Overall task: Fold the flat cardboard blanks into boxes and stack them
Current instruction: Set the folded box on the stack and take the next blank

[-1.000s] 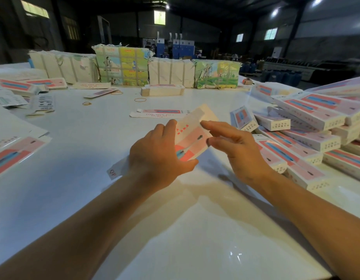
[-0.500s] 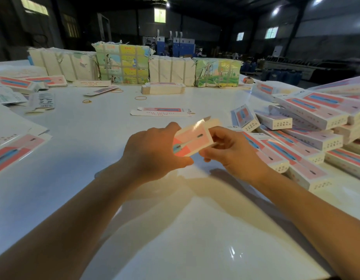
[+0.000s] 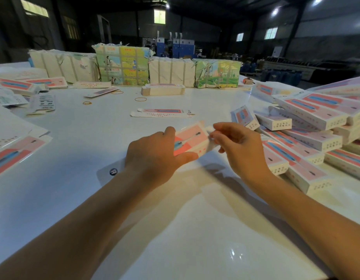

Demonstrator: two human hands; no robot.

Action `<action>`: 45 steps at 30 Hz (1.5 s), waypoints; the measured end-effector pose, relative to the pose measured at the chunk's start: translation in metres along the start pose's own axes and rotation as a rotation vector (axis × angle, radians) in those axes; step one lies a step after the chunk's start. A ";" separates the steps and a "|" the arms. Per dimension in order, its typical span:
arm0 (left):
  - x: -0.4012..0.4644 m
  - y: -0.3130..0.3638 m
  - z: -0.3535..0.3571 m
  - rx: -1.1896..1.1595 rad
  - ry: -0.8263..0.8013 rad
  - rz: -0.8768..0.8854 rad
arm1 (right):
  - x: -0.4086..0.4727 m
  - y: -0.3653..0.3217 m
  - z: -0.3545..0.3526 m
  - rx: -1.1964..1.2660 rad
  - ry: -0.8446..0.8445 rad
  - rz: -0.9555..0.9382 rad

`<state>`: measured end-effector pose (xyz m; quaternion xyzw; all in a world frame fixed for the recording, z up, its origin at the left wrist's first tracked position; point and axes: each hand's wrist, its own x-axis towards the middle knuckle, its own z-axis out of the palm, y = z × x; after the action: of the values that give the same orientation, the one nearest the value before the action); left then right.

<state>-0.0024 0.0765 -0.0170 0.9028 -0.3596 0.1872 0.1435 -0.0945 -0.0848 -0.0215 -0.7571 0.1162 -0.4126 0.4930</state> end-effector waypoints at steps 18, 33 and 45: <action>-0.004 0.003 0.008 0.027 0.045 0.015 | -0.005 -0.002 0.004 0.050 -0.106 0.216; -0.007 0.009 0.012 0.119 0.090 0.148 | -0.005 -0.001 0.005 -0.080 -0.173 0.167; -0.009 0.012 0.007 0.017 0.203 0.090 | 0.003 -0.003 -0.002 -0.163 0.019 0.089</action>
<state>-0.0154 0.0710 -0.0254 0.8633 -0.3816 0.2871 0.1632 -0.0947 -0.0861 -0.0174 -0.7848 0.1876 -0.3864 0.4467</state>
